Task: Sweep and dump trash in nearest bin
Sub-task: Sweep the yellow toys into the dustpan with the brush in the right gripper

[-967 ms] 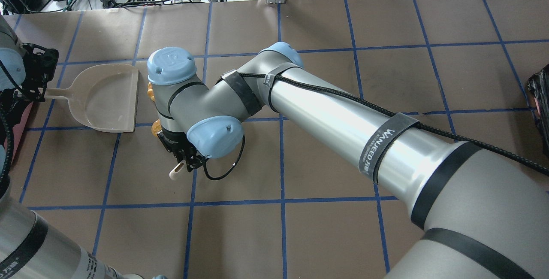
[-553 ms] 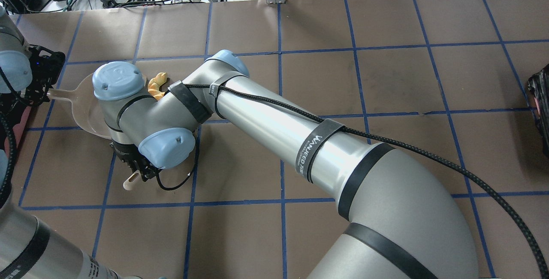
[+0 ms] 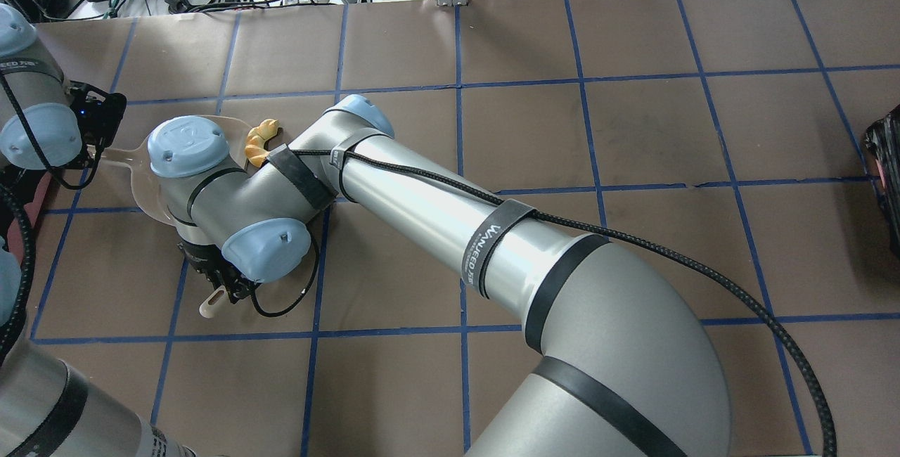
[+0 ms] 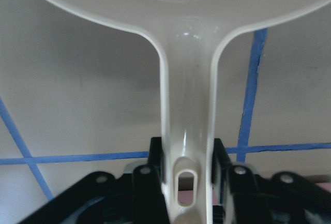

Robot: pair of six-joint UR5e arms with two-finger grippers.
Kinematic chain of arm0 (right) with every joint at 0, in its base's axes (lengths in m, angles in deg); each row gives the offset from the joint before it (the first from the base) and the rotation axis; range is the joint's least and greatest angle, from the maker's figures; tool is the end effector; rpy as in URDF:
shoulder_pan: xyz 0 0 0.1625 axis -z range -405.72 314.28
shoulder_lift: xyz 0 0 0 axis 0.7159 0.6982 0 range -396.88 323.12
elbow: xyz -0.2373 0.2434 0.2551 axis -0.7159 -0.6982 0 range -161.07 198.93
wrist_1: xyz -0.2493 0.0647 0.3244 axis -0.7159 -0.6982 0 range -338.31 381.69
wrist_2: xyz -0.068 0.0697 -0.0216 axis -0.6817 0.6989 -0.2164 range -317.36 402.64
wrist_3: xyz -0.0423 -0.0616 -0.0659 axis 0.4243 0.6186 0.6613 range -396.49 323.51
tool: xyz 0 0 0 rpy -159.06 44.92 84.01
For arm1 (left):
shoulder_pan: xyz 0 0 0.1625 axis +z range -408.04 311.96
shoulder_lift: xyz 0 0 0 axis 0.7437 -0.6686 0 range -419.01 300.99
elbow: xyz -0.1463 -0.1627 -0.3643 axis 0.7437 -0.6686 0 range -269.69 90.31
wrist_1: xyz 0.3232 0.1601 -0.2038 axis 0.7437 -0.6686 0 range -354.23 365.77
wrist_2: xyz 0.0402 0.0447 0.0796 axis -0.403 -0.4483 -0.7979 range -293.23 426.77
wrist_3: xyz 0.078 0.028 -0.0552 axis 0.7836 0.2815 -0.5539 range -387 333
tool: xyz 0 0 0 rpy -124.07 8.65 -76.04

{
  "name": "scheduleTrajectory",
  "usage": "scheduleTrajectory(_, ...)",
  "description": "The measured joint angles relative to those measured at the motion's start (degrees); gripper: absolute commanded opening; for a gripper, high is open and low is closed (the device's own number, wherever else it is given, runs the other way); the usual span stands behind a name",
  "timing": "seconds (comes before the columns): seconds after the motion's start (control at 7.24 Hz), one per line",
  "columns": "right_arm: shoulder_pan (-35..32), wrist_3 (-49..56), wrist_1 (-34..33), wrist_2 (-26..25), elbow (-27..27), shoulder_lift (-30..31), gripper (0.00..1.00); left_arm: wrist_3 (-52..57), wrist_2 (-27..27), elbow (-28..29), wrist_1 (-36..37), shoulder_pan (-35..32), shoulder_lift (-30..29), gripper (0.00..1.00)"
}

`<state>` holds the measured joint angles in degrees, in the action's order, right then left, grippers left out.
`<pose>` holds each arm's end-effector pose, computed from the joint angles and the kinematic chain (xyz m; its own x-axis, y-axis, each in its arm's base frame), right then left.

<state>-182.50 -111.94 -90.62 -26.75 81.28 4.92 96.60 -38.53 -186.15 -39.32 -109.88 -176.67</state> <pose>0.6885 -0.4160 0.2180 -0.8641 0.4893 -0.1181 0.4298 0.8393 0.3329 0.2067 -0.6129 0.2432 0.0715 0.9974 -0.0127 0.9455 -0.0638 0.3194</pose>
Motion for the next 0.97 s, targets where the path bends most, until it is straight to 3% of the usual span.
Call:
scheduleTrajectory(0.55, 0.59, 20.83, -1.31, 0.56, -3.96, -3.74, 0.0, -0.35, -1.77, -0.11, 0.58, -0.04, -0.18, 0.0)
scheduleTrajectory(0.97, 0.76, 29.36, -2.71, 5.28, -10.64, -8.43, 0.0, -0.74, -1.84, -0.16, 0.62, -0.04, -0.17, 0.0)
